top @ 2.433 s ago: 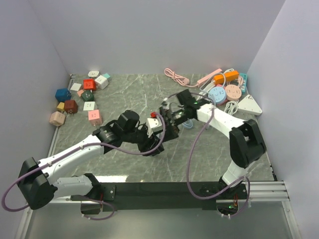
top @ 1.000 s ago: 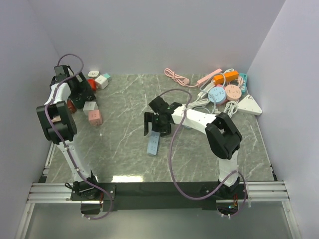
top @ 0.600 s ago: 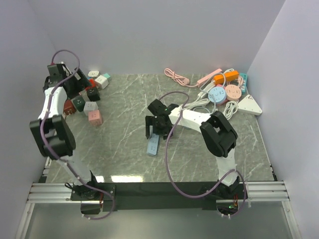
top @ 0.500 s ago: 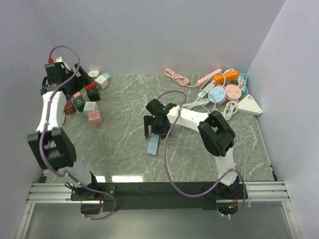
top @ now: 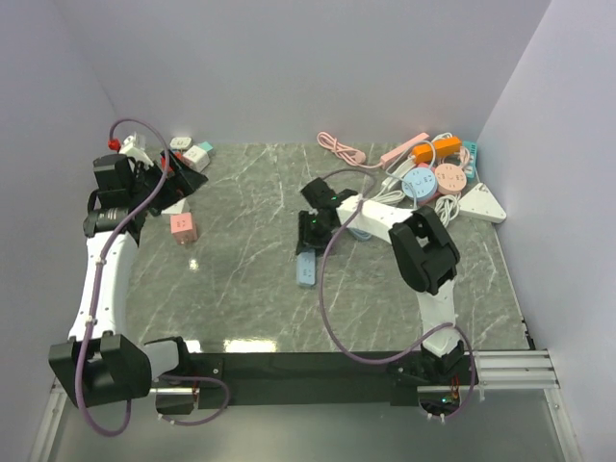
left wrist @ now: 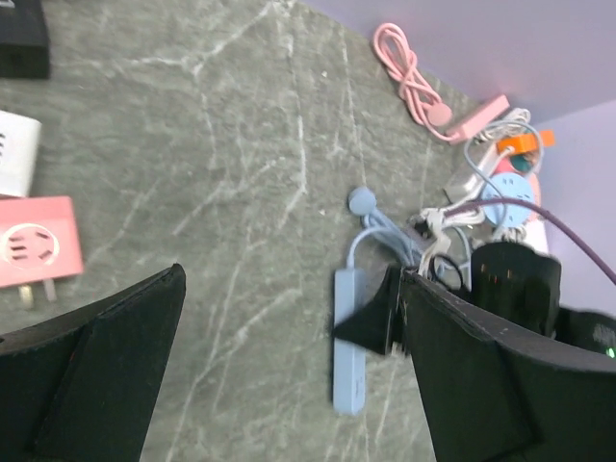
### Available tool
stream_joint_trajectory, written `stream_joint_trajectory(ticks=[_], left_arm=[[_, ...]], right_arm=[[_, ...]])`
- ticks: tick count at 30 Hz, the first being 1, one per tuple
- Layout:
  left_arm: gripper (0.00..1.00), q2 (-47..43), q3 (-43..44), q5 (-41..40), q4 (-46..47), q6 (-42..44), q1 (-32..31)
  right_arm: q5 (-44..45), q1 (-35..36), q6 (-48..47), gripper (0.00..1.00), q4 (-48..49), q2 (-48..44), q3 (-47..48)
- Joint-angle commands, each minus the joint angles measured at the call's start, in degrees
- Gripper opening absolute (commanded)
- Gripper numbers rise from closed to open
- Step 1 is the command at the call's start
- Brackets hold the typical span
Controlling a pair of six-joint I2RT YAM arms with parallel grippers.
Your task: Pull the plug off the socket
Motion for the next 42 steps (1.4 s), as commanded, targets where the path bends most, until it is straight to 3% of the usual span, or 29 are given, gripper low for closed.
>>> stream_joint_trajectory(ticks=[1, 4, 9, 13, 22, 26, 31, 36, 42], left_arm=[[0.99, -3.9, -2.0, 3.2, 0.8, -1.6, -0.2], [1.0, -5.2, -3.4, 2.9, 0.4, -1.0, -0.4], [0.99, -4.8, -2.8, 3.1, -1.3, 0.8, -0.4], [1.0, -4.6, -2.8, 3.4, -1.1, 0.7, -0.4], [0.99, -4.2, -2.5, 3.4, -1.7, 1.3, -0.5], [0.99, -3.9, -3.2, 3.8, -1.0, 0.8, -0.5], [1.0, -3.6, -4.6, 3.9, -0.1, 0.5, -0.5], [0.99, -3.5, -7.4, 4.5, 0.7, 0.1, -0.5], [0.99, -4.4, -11.1, 4.7, 2.0, -0.4, -0.7]], right_arm=[[6.2, -5.9, -1.5, 0.0, -0.7, -5.0, -4.6], [6.8, -8.6, -5.3, 0.0, 2.0, -13.4, -5.9], [8.8, -12.9, -9.3, 0.0, -2.7, -23.3, 3.1], [11.7, -18.1, -10.3, 0.0, -8.0, -25.4, 13.6], [14.5, -29.4, -10.7, 0.0, -7.9, -25.7, 23.9], [24.3, -32.3, -10.3, 0.0, -4.9, -25.3, 25.7], [30.6, -33.9, -10.1, 0.0, -0.7, -22.9, 25.0], [31.3, -34.2, -10.3, 0.0, -0.2, -14.9, 24.3], [21.9, -34.6, -7.9, 0.0, -1.9, -4.2, 25.3]])
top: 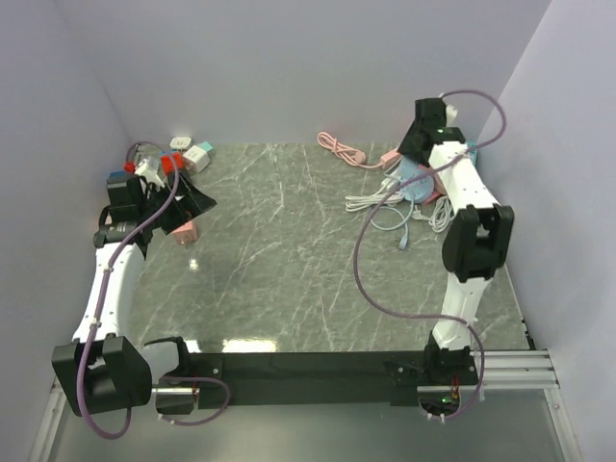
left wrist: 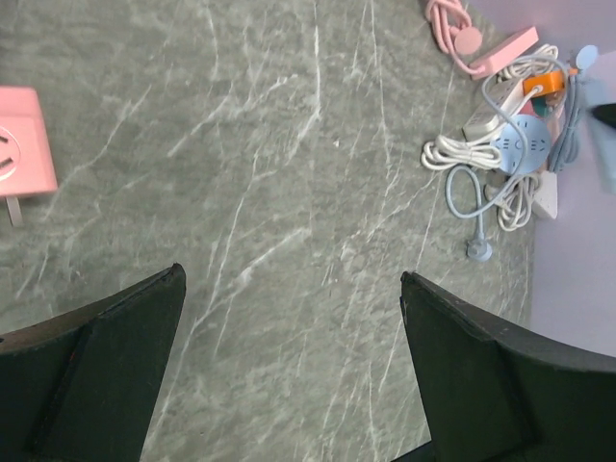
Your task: Pull the plug off the socket
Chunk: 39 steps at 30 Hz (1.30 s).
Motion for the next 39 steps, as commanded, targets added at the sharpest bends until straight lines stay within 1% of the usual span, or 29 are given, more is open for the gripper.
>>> stream_joint_trajectory(ticks=[1, 2, 5, 8, 10, 11, 12, 14, 15, 16, 19, 21, 22, 23, 24, 25, 26, 28, 29, 34, 35, 37, 38, 39], left_arm=[[1.0, -1.0, -1.6, 2.0, 2.8, -0.7, -0.4], [0.99, -1.3, -2.6, 2.2, 3.1, -0.8, -0.4], [0.99, -1.5, -4.1, 2.6, 4.6, -1.3, -0.4], [0.99, -1.0, -5.6, 3.3, 5.7, -1.2, -0.4], [0.99, -0.5, -5.8, 3.5, 6.1, -1.2, -0.4], [0.99, 0.2, -5.8, 3.6, 6.1, -1.2, -0.4], [0.99, 0.7, -5.7, 4.0, 6.0, -1.4, -0.4], [0.99, 2.3, -5.3, 5.3, 5.3, -1.5, -0.4], [1.0, 2.8, -5.2, 5.9, 5.0, -1.5, -0.5], [0.99, 3.2, -5.2, 6.7, 5.0, -1.3, -0.4], [0.99, 3.2, -5.3, 8.0, 5.8, -1.7, -0.4], [0.99, 2.0, -5.1, 7.7, 6.3, -2.0, -0.4], [0.99, 1.7, -5.0, 7.5, 6.5, -2.1, -0.4], [0.99, 1.1, -4.6, 7.6, 6.7, -2.1, -0.4], [0.99, 0.9, -4.3, 7.4, 7.1, -2.2, -0.4], [0.99, 0.8, -4.2, 7.5, 7.3, -2.2, -0.4], [1.0, 0.9, -3.6, 7.6, 7.4, -2.1, -0.4], [1.0, 1.4, -3.1, 8.6, 7.3, -1.7, -0.4], [0.99, 2.1, -2.4, 8.9, 7.2, -1.4, -0.4], [0.99, 3.1, -1.1, 10.4, 6.4, -0.6, -0.4], [0.99, 2.5, -1.1, 12.0, 6.9, -0.9, -0.5], [1.0, 1.8, -1.0, 13.6, 8.0, -1.5, -0.5], [0.99, 0.9, -0.8, 14.4, 8.3, -1.8, -0.6], [1.0, 0.4, -0.7, 14.7, 8.3, -1.9, -0.8]], right_arm=[[-5.0, -0.3, 2.1, 0.0, 2.0, 3.9, 1.3], [-7.8, -0.3, 2.4, 0.0, 2.2, 5.2, 0.5], [-9.3, -0.2, 3.5, 0.0, 1.0, 7.9, -0.1], [-10.1, -0.3, 3.4, 0.0, -1.4, 12.9, 2.5], [-9.8, -0.4, 3.2, 0.05, -2.0, 14.2, 4.0], [-9.8, -0.4, 3.3, 0.11, -2.3, 15.2, 4.4], [-9.2, -0.5, 3.2, 0.31, -2.6, 15.8, 5.1], [-8.8, -0.7, 3.4, 0.5, -4.6, 17.5, 7.7], [-8.6, -0.7, 3.4, 0.8, -5.4, 17.7, 8.5], [-7.5, -0.7, 3.4, 0.94, -6.4, 17.7, 9.3], [-6.8, -0.7, 2.7, 0.95, -4.9, 13.9, 6.9], [-7.3, -0.8, 2.1, 0.95, -4.1, 8.7, 5.4], [-8.0, -0.8, 1.3, 0.95, -2.9, 6.6, 3.2], [-11.6, -0.8, 0.9, 0.96, -1.5, 1.7, 1.5], [-13.4, -0.7, 0.0, 0.96, 0.1, -1.0, -0.5], [-14.7, -0.6, -0.2, 0.96, 2.9, -3.8, -4.9], [-17.3, -0.3, -0.4, 0.96, 4.2, -9.1, -7.0], [-19.8, 0.3, -1.1, 0.96, 6.5, -14.0, -12.7], [-20.3, 0.5, -1.2, 0.96, 6.9, -17.9, -14.4], [-26.6, 1.3, -1.2, 0.97, 8.4, -29.4, -25.8], [-28.4, 1.7, -1.3, 0.97, 9.1, -33.9, -28.0], [-32.5, 2.2, 0.2, 0.98, 12.1, -39.2, -35.3], [-33.7, 2.2, 1.3, 0.98, 13.4, -44.5, -38.2], [-34.5, 2.2, 3.6, 0.98, 14.3, -47.1, -43.1]])
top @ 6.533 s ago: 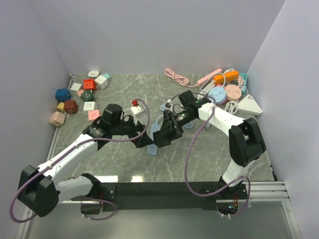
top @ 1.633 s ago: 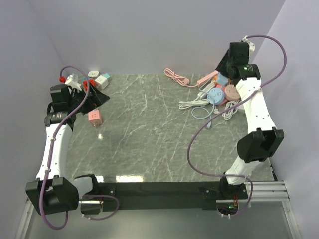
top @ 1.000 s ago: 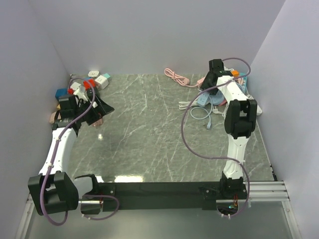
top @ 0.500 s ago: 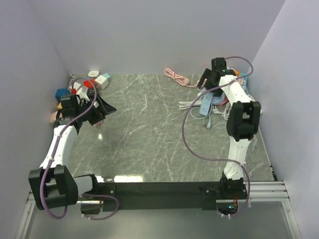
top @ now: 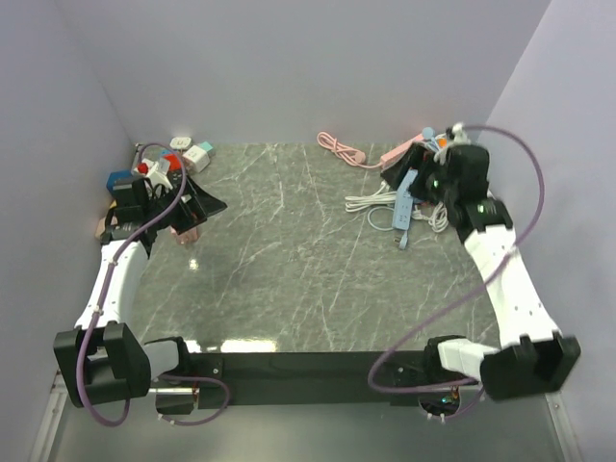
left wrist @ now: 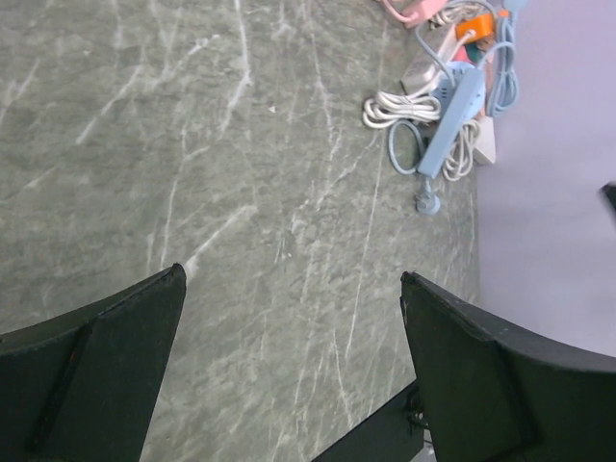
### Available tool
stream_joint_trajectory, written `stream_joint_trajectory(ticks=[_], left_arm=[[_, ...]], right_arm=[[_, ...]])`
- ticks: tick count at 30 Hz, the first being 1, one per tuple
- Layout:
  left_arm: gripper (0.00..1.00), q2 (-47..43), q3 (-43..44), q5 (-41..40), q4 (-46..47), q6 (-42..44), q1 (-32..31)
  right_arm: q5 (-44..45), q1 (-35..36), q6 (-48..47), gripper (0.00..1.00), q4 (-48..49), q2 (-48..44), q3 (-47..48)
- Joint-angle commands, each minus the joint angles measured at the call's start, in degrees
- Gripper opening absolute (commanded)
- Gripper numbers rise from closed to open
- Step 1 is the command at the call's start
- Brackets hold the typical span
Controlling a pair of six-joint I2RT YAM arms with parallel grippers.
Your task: Pull the plug off the socket
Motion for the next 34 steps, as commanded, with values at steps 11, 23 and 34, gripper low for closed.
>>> stream_joint_trajectory(ticks=[11, 23, 34], left_arm=[[0.99, -11.7, 4.3, 5.7, 1.4, 0.8, -1.8], [1.0, -14.0, 5.8, 5.8, 0.3, 1.6, -2.3], [0.99, -14.2, 6.3, 6.2, 0.7, 0.9, -2.2]], right_arm=[[-13.3, 0.8, 5.9, 0.99, -1.3, -34.8, -24.8], [-7.1, 0.7, 4.9, 1.0, -7.1, -44.5, -23.5], [0.3, 1.2, 1.5, 1.0, -10.1, -43.0, -18.3]])
